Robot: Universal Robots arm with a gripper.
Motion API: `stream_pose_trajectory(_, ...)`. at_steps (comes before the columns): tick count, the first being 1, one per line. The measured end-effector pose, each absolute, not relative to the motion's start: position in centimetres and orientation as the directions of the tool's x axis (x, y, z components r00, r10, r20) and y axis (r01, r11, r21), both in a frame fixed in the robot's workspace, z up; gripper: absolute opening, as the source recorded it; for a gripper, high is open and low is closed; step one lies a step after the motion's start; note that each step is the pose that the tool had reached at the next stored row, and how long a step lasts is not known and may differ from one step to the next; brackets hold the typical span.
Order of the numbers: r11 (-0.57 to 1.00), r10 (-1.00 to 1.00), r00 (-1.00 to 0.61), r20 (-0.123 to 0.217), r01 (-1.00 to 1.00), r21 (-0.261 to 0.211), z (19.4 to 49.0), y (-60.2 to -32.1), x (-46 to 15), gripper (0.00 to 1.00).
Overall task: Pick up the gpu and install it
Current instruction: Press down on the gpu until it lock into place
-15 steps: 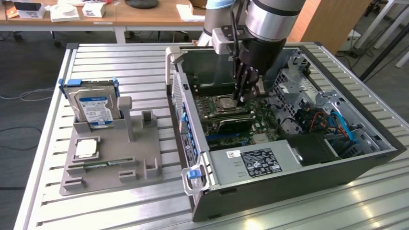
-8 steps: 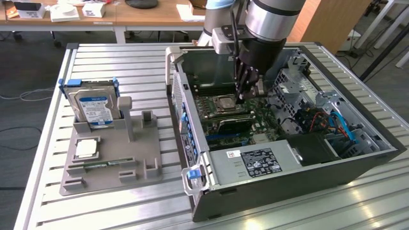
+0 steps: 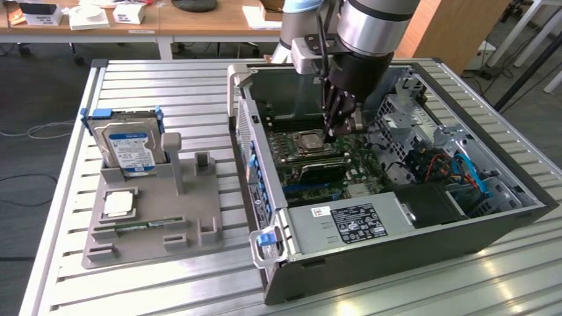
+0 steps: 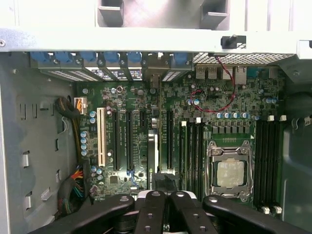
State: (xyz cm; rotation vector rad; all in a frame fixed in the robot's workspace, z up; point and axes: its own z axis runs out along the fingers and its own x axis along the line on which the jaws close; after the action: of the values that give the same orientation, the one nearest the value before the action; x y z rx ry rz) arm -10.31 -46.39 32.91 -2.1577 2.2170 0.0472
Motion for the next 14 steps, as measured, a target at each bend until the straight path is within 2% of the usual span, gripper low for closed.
stream_pose_trajectory(14,0.027,-0.998,-0.027,-0.055,-1.0,-0.011,30.9,-46.4,-10.3,0.11)
